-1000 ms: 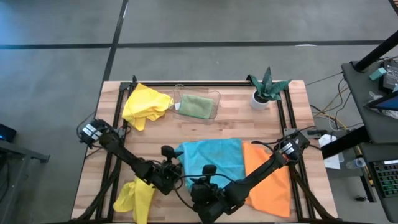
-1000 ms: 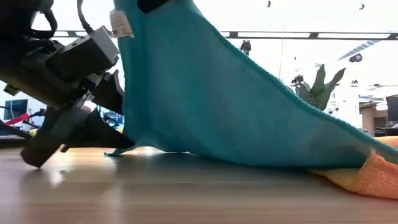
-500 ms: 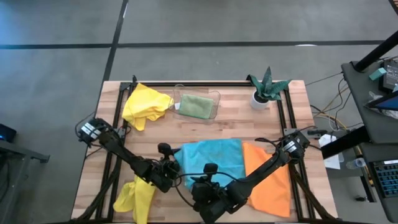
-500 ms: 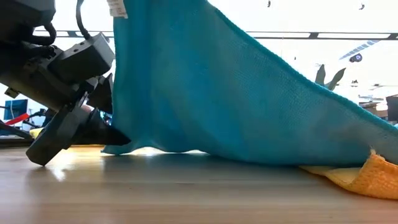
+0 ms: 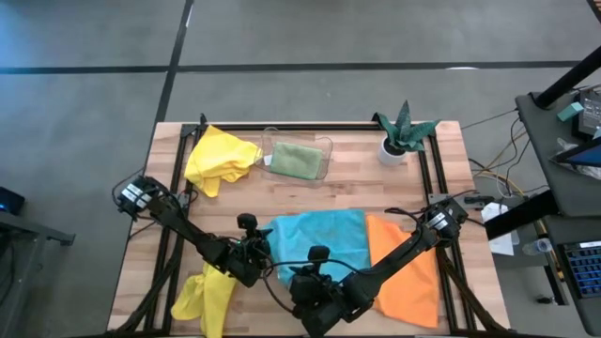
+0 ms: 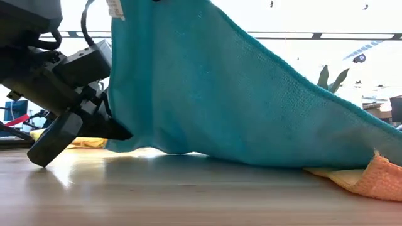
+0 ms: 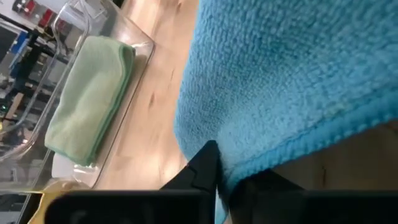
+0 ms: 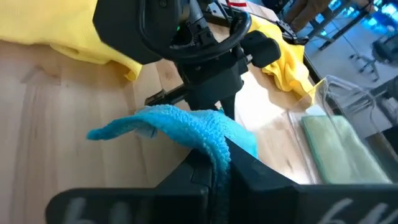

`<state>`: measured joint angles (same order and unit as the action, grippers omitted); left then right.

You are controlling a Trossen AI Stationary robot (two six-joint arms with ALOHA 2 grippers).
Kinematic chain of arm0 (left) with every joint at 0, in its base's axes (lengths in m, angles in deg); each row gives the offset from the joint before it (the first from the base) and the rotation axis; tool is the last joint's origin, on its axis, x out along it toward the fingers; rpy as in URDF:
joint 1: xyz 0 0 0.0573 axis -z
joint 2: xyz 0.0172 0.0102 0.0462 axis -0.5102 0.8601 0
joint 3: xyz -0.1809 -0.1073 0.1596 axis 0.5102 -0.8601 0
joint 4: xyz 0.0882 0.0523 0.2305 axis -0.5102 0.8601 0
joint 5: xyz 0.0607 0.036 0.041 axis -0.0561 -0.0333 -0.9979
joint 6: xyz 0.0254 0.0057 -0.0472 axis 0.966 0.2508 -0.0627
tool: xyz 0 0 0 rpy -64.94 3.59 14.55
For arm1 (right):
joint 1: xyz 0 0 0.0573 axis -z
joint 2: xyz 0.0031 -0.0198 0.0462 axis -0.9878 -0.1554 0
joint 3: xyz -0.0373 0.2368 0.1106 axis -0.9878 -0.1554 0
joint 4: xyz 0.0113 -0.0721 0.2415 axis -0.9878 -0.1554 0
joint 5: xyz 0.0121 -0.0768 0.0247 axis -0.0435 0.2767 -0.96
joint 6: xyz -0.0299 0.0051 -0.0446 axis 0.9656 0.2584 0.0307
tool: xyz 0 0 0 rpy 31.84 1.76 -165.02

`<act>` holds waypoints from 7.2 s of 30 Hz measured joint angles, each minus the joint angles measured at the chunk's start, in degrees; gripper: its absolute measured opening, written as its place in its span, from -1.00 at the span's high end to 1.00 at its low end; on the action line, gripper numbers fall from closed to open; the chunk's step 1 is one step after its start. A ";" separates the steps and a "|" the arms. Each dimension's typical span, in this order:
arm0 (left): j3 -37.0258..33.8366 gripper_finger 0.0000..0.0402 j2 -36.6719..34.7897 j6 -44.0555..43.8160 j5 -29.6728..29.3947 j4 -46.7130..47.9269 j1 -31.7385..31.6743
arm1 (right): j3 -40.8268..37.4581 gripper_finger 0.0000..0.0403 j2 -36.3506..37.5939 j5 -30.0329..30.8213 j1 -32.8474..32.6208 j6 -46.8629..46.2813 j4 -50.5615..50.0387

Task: Fold microfiber towels
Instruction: Fold the blue towel

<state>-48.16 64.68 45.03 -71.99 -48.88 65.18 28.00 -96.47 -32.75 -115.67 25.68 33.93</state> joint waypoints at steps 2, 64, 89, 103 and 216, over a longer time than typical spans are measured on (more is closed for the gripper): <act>0.01 0.99 -0.76 0.19 0.58 0.23 0.04 | -0.10 0.92 0.00 -0.38 0.00 2.27 0.04; 0.85 1.00 -7.30 0.02 14.02 2.39 -1.70 | -6.66 0.13 -11.87 -18.70 -1.66 9.71 22.19; 0.92 1.00 -7.30 1.33 16.59 2.36 -2.27 | -7.82 0.29 -13.68 -14.84 -0.29 11.71 24.74; 0.90 1.00 -7.30 1.87 17.75 2.54 -2.27 | -6.70 0.94 -13.64 -12.92 0.59 12.84 26.99; 20.83 1.00 -13.16 21.97 34.08 26.38 -17.22 | -53.14 0.02 35.61 -16.32 8.96 -4.26 20.60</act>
<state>-27.33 51.52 67.00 -37.91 -22.50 47.95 -25.14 -60.86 -49.08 -106.71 21.42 54.54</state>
